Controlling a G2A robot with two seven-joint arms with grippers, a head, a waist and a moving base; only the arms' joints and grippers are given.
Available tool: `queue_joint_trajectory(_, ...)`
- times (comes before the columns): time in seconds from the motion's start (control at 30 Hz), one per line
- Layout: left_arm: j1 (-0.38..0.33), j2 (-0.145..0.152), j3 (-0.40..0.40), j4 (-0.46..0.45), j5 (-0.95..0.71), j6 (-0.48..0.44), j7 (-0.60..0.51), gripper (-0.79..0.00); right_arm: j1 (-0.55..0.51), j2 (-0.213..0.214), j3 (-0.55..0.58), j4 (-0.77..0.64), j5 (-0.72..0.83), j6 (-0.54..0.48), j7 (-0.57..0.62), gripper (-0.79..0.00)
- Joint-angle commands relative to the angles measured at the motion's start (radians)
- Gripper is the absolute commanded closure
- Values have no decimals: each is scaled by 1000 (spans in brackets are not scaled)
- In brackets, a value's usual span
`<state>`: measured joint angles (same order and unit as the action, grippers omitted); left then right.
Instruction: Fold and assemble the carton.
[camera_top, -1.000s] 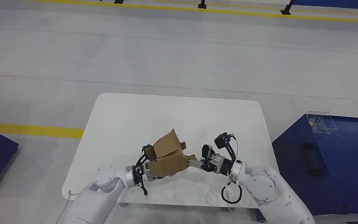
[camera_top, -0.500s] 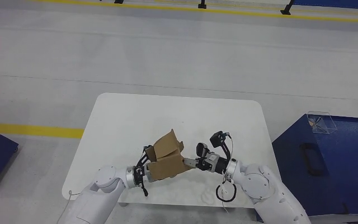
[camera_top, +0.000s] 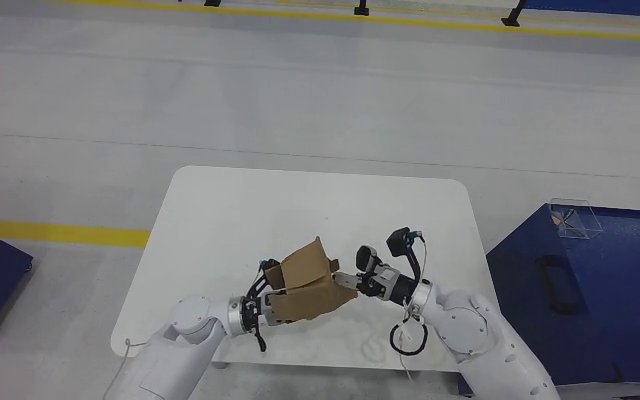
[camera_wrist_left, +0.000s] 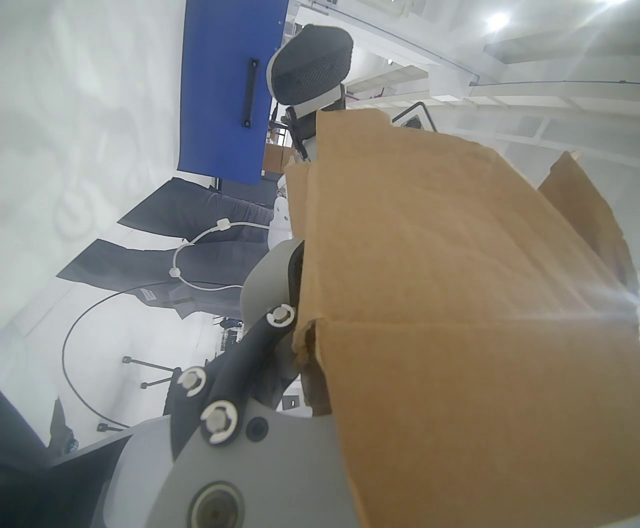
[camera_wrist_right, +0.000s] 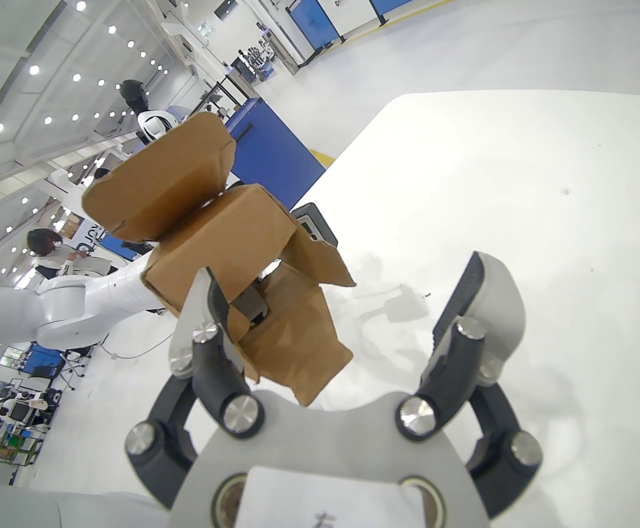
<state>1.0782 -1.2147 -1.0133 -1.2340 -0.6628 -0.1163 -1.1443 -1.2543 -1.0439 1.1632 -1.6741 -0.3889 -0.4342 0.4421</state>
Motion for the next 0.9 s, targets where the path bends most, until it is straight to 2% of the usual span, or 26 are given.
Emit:
queue_joint_trajectory(0.0, 0, -1, 4, -3, 8, -2, 5, 0, 5, -2, -1, -1, -1, 11, 0, -785)
queue_joint_trajectory(0.27, -4, -3, 9, -5, 15, -1, 10, 0, 31, -11, -40, 11, -4, 22, 34, -785)
queue_joint_trajectory(0.47, -5, -5, 9, 1, 13, -3, 11, 0, 36, -12, -26, 27, 23, 5, 36, -785)
queue_joint_trajectory(0.67, -2, -5, 1, 0, 25, -21, 40, 0, 16, -6, 19, 14, 14, 3, 33, -785)
queue_joint_trajectory(0.87, 12, -1, -24, -6, 20, -25, 75, 0, -49, 11, 111, -18, 17, 2, 50, -785)
